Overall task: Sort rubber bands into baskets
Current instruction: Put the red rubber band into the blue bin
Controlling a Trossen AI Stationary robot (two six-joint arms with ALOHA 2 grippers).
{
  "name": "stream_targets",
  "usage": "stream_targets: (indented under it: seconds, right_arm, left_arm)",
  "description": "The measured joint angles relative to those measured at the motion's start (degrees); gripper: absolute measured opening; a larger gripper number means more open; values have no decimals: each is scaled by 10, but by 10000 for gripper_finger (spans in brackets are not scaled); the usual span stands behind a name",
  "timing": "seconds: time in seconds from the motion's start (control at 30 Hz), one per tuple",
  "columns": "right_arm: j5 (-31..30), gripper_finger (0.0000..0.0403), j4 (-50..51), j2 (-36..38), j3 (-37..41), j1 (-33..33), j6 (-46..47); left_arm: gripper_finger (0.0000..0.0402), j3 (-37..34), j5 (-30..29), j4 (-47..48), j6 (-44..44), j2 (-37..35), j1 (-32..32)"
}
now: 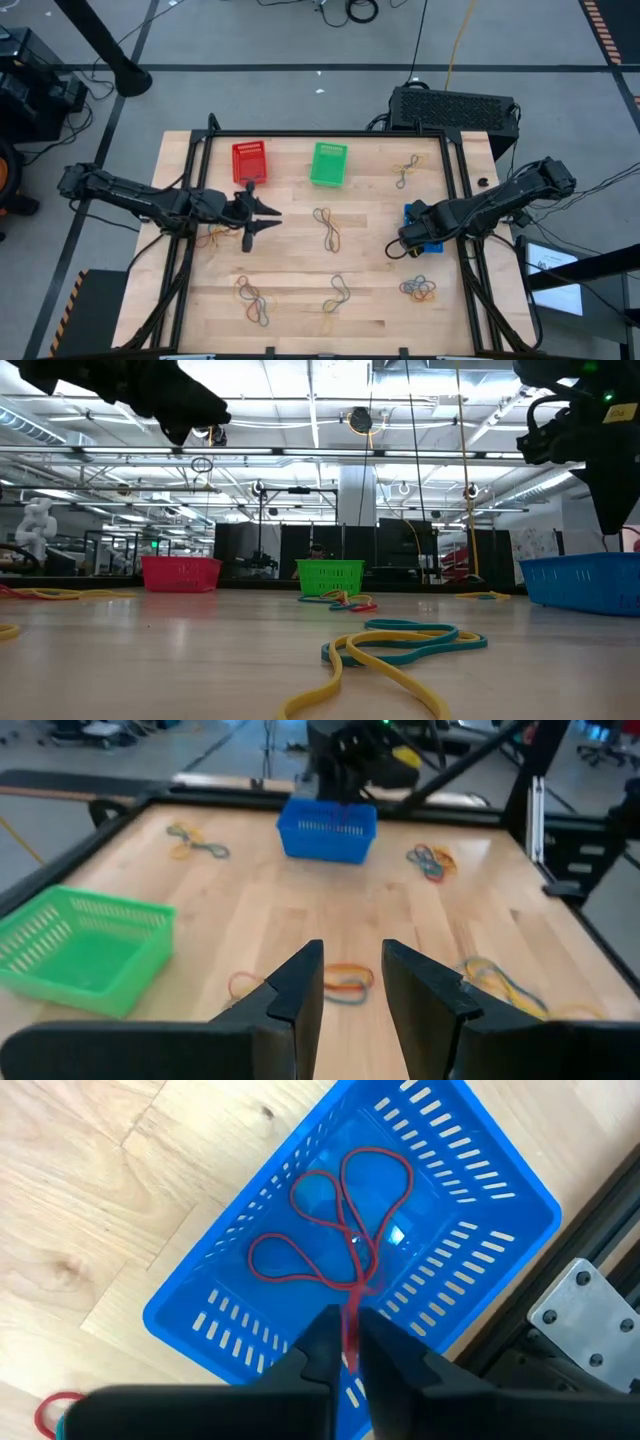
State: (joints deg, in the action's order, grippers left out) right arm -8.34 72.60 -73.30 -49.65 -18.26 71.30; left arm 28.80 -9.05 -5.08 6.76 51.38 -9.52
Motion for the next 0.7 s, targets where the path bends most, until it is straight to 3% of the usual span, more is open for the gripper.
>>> stream_targets:
  seconds: [0.23, 0.4, 0.7]
  right_arm:
    - [11, 81, -2, 0, 0, 0, -5]
    - [12, 91, -2, 0, 0, -3, -7]
    - [10, 91, 5, 0, -22, -9, -78]
  left_arm:
    - [111, 26, 16, 140, 19, -9, 0]
    - [111, 41, 38, 225, 62, -9, -6]
    - [111, 41, 45, 242, 79, 8, -73]
